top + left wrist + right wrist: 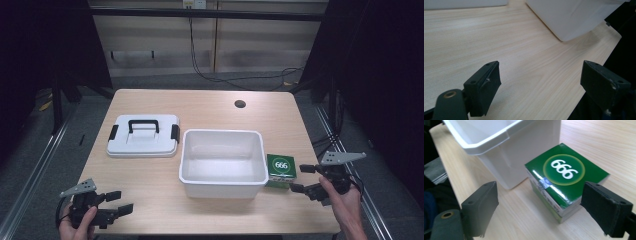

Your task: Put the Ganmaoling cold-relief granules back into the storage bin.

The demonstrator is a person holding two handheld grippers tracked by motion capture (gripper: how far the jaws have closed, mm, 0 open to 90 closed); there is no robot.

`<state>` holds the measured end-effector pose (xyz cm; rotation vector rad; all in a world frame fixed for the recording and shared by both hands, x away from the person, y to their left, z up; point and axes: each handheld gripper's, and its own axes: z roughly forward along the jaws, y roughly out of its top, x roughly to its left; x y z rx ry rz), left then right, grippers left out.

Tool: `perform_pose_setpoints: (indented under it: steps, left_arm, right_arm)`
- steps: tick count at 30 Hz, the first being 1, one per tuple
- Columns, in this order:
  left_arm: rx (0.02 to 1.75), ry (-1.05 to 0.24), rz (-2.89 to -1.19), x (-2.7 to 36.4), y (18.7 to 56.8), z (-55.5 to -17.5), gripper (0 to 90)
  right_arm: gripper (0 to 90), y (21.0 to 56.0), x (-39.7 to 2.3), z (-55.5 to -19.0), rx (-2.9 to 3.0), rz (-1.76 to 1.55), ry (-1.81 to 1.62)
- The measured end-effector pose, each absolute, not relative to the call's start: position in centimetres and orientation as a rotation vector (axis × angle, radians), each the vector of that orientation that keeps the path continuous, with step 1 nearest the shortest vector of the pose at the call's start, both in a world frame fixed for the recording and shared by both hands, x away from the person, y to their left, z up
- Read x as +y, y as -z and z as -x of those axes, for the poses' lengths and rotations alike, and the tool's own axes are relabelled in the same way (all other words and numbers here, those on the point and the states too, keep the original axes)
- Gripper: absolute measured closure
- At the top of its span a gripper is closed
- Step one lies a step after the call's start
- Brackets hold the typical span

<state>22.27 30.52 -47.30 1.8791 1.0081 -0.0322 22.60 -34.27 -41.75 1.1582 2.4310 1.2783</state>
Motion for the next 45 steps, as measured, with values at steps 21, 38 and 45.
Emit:
perform_pose_setpoints:
  steps: [21, 38, 45]
  left_arm:
    - [1.008, 0.035, -1.873, 30.6, 47.3, -22.3, 16.3]
    - [1.011, 0.035, -1.871, 30.6, 47.3, -22.3, 16.2]
    - [1.006, 0.035, -1.878, 30.5, 47.3, -22.3, 16.2]
  right_arm:
    - [13.7, 38.8, -32.3, -26.5, 2.621, -0.940, -1.071]
    - [9.1, 38.1, -30.3, -29.9, 2.845, -0.688, -0.847]
    - [9.1, 39.0, -28.7, -30.4, 2.941, -0.583, -0.707]
